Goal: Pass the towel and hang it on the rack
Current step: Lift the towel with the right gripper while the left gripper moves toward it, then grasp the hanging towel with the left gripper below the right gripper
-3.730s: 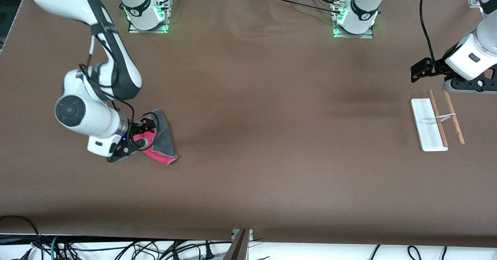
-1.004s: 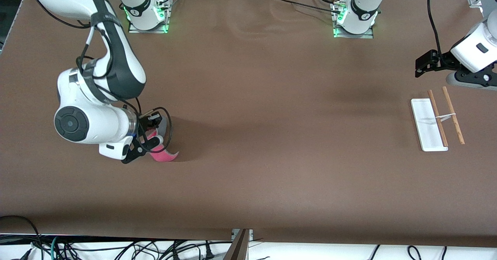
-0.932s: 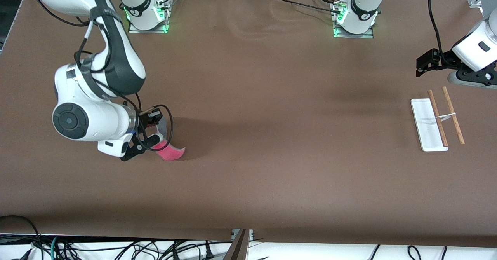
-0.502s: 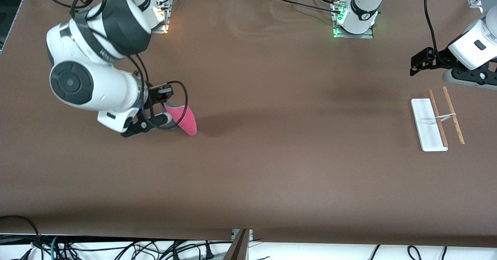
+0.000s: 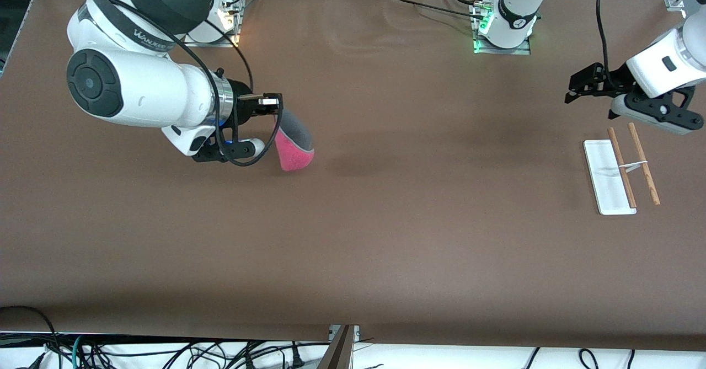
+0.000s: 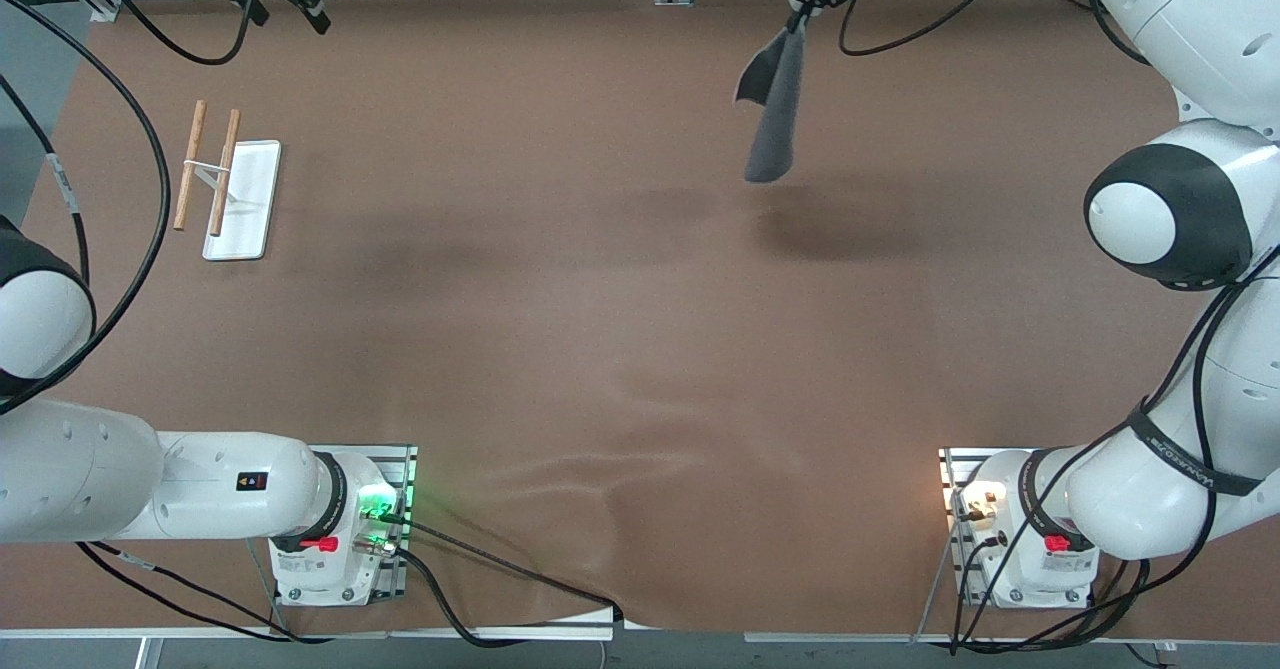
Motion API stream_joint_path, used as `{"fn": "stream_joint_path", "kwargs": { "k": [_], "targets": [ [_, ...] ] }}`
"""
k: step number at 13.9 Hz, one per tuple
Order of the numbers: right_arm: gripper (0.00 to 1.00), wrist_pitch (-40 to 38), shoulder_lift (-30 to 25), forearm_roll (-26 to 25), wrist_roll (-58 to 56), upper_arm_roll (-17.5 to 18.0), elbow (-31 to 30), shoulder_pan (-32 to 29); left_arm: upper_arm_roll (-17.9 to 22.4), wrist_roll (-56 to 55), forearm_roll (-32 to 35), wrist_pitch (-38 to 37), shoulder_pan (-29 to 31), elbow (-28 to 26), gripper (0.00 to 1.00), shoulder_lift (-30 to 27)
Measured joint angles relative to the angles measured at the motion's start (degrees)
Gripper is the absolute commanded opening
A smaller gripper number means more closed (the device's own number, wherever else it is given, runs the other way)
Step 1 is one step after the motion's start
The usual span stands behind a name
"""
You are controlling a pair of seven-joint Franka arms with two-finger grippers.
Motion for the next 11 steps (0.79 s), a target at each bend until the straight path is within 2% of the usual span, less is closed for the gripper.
{"fn": "stream_joint_path", "kwargs": {
  "k": [4,8,11],
  "targets": [
    [0.0,7.0,-0.3,11.2,13.1,0.3,0.6,0.6,-0.6,8.7,-6.4,2.1,-0.6,-0.1,1.0,4.7],
    [0.0,15.6,-0.7,12.6,23.8,0.4,0.6,5.3,-4.2,15.7,-13.1,4.1,-2.1,-0.1,0.99,6.4],
    [0.0,21.7,-0.7,14.0,30.0,0.4,0.6,8.5,-4.5,20.8,-21.7,5.8,-3.8,-0.1,0.96,7.2]
  ]
}}
